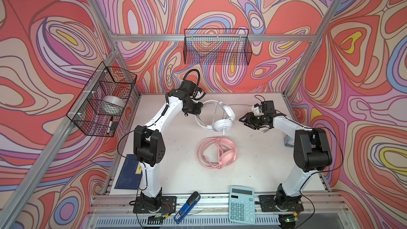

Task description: Wrap the headphones

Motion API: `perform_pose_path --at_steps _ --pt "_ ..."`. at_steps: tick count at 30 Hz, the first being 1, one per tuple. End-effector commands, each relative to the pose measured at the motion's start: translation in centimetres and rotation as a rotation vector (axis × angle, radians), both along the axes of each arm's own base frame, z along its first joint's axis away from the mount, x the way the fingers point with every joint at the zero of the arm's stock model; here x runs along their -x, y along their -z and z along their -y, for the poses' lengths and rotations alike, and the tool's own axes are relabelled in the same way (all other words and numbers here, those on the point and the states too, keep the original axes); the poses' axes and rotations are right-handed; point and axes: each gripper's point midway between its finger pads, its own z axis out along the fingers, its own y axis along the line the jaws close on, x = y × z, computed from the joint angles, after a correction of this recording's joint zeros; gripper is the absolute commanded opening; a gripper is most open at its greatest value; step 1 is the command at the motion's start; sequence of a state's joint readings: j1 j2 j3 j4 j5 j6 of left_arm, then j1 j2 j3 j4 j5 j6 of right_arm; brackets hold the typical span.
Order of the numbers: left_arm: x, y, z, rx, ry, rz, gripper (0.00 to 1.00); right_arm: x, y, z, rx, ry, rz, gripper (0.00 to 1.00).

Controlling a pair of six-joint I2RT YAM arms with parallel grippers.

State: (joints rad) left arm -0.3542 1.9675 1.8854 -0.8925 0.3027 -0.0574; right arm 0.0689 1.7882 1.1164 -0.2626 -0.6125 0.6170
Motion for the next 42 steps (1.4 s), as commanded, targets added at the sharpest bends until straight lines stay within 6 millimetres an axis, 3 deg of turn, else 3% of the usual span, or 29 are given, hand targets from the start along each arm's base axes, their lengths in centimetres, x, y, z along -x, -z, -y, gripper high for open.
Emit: perform_pose_path --at_steps 1,8,18,30,42 --pt "0.6 -3.4 0.8 0.091 0.016 0.047 0.0 -0.9 -1.1 -1.1 -0.131 0.084 0.005 0.53" --pt "0.7 -4.2 1.3 0.123 0.022 0.057 0.0 -1.2 0.0 -3.2 -0.205 0.12 -0.033 0.57" --pt "1.3 -5.1 1.6 0.148 0.035 0.063 0.0 -1.9 4.4 -5.2 -0.285 0.177 -0.132 0.58" --pt "1.5 -5.1 1.6 0.157 0.031 0.054 0.0 -5.1 5.9 -6.0 -0.305 0.201 -0.125 0.57" --pt "1.3 -4.6 1.5 0.15 0.019 0.045 0.0 -5.6 7.8 -6.5 -0.354 0.222 -0.154 0.32"
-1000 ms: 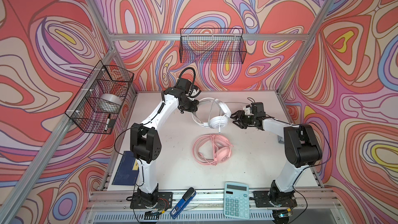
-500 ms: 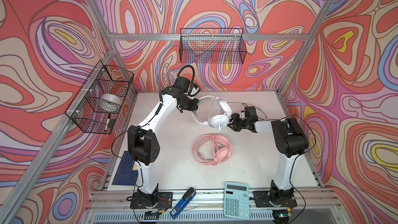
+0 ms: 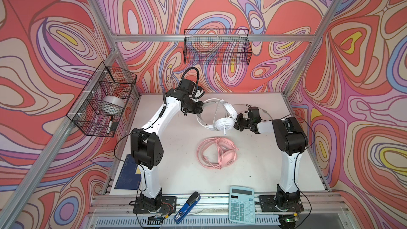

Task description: Wrap the headphones

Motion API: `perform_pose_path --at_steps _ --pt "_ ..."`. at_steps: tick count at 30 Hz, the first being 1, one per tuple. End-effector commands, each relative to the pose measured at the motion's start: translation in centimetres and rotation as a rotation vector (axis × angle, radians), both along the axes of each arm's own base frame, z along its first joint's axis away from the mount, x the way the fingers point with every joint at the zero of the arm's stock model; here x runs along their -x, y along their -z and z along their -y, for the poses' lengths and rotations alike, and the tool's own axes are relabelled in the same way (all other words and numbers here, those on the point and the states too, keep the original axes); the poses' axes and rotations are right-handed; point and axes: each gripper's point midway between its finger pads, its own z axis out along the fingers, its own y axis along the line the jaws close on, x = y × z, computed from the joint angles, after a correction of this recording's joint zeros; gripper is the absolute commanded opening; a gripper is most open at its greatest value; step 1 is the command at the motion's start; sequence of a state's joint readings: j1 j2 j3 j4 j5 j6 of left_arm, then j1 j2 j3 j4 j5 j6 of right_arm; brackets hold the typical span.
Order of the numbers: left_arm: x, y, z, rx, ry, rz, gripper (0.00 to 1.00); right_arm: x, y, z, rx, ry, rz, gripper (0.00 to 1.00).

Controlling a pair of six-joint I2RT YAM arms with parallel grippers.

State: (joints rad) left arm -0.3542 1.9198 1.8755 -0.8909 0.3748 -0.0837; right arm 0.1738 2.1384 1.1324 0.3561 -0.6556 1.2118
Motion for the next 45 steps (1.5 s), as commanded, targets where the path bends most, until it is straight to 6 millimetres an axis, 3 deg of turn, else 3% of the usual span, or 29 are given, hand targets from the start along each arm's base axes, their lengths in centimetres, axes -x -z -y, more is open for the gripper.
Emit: perform_pose_path --at_steps 1,9,11,20,26,36,45 --pt "0.3 -2.5 0.7 0.073 0.006 0.041 0.0 0.2 1.9 -0.2 -0.007 0.009 -0.032 0.29" --pt "0.3 -2.4 0.3 0.062 -0.02 0.043 0.0 -0.6 0.7 0.2 0.05 0.009 0.029 0.03" --pt "0.2 -2.2 0.1 0.058 -0.038 0.04 0.0 -0.4 0.1 0.9 0.099 0.021 0.052 0.0" --pt "-1.8 -0.8 -1.7 0.132 -0.29 -0.057 0.0 1.6 -2.1 4.2 0.34 0.059 0.118 0.0" --pt "-2.5 0.2 -2.2 0.195 -0.429 -0.119 0.0 2.9 -3.6 4.7 0.517 0.011 0.198 0.0" --pt "-2.9 2.4 -2.8 0.24 -0.598 -0.232 0.0 5.6 -8.2 4.0 0.841 0.004 0.408 0.0" --pt "-2.9 3.4 -5.6 0.118 -0.74 -0.229 0.0 8.3 -13.6 2.3 0.974 0.032 0.691 0.0"
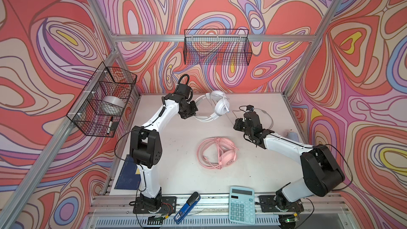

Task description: Wrap the headphones

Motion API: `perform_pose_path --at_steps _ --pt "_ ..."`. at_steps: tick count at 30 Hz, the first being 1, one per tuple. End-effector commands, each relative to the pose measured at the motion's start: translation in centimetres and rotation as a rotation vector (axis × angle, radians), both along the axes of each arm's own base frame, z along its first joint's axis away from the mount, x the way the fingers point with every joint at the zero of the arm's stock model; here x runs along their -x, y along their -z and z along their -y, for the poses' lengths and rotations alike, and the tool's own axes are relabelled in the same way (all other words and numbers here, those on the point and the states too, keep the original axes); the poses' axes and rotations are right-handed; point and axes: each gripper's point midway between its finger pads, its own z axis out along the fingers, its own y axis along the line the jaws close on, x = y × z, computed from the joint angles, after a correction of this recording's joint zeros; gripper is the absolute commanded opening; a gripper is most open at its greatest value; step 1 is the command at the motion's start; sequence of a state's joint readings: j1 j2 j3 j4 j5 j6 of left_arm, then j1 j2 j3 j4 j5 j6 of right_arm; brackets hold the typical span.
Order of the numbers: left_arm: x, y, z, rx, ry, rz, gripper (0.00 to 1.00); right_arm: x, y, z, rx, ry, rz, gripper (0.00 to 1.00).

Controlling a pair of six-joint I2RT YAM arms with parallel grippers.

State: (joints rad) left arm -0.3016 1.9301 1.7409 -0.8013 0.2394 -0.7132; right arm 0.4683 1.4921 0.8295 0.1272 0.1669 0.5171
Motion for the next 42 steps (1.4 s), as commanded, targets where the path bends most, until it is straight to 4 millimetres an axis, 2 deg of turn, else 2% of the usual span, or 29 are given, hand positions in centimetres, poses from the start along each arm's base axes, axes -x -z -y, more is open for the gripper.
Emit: perform_pose_path --at_steps 1,12,20,24,30,33,36,42 --pt "-1.3 -1.5 -1.3 -0.023 -0.106 0.029 0.0 0.4 -2.7 0.0 0.107 -0.013 0.146 0.0" --pt "-1.2 -0.1 -2.8 -0.114 -0.163 -0.018 0.0 3.5 -7.2 -5.8 0.227 -0.265 0.4 0.0" --pt "-1.4 1.2 -3.4 -0.196 -0.134 -0.055 0.0 5.5 -9.7 -8.1 0.264 -0.419 0.557 0.0" --pt "-1.5 1.4 -3.3 -0.25 -0.093 -0.066 0.0 5.7 -10.3 -9.0 0.306 -0.483 0.57 0.0" --pt "-1.6 1.5 -3.2 -0.3 -0.039 -0.07 0.0 4.6 -11.1 -8.7 0.319 -0.435 0.515 0.02" --pt "-1.3 1.5 -3.7 -0.346 -0.025 -0.08 0.0 3.6 -11.4 -7.4 0.309 -0.334 0.462 0.04" --pt "-1.0 1.3 -3.9 -0.36 -0.017 -0.074 0.0 3.4 -11.7 -7.0 0.288 -0.295 0.463 0.05" --pt "-0.7 1.2 -4.2 -0.378 -0.008 -0.073 0.0 2.8 -12.1 -5.6 0.238 -0.177 0.43 0.02"
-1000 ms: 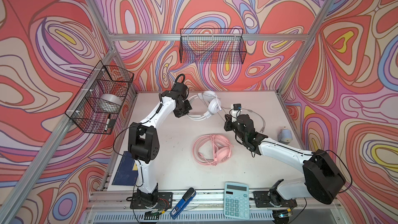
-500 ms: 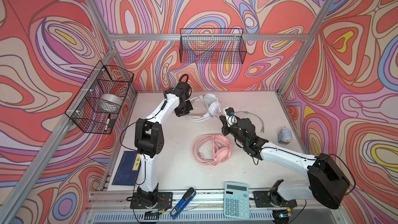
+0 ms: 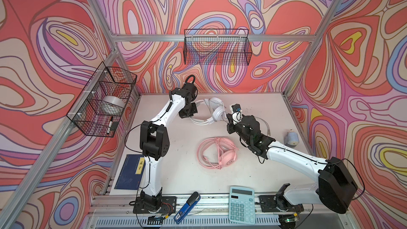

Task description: Wrap the headphones

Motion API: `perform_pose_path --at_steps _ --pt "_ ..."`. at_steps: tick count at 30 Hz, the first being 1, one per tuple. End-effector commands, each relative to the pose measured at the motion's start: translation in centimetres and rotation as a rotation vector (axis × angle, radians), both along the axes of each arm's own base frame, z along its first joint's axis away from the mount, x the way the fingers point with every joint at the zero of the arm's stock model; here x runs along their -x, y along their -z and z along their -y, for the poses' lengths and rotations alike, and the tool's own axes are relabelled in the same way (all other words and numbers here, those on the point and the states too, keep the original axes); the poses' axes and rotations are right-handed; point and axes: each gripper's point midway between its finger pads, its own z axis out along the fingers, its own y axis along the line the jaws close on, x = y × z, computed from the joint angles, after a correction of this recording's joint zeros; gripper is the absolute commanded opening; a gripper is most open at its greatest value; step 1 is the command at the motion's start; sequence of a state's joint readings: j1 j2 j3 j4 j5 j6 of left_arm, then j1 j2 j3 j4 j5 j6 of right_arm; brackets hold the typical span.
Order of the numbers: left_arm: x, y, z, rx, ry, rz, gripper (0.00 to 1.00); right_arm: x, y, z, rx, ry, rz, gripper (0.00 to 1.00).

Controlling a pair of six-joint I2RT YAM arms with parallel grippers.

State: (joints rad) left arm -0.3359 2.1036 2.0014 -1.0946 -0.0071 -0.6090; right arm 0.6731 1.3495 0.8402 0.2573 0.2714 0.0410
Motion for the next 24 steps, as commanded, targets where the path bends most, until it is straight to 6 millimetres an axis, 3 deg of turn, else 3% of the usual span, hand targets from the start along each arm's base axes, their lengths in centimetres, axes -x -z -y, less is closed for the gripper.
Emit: perform_pose_path --at_steps 1,8,11,18,24 --pt "-0.5 -0.8 -1.6 -0.063 -0.038 0.038 0.0 -0.7 -2.7 0.9 -0.094 0.1 0.027 0.01" --pt "-0.6 -1.0 -1.0 -0.022 -0.041 0.058 0.0 -0.4 -2.3 1.8 -0.167 0.155 -0.022 0.02" --pt "-0.6 -1.0 -1.1 -0.033 -0.036 0.057 0.0 -0.3 -2.5 2.6 -0.218 0.202 -0.037 0.08" --pt "-0.5 -0.9 -1.0 -0.03 -0.02 0.055 0.0 0.1 -3.3 2.3 -0.31 0.165 -0.012 0.19" --pt "-0.6 -1.5 -0.5 -0.003 0.004 0.078 0.0 -1.1 -1.7 4.0 -0.368 0.187 -0.112 0.2"
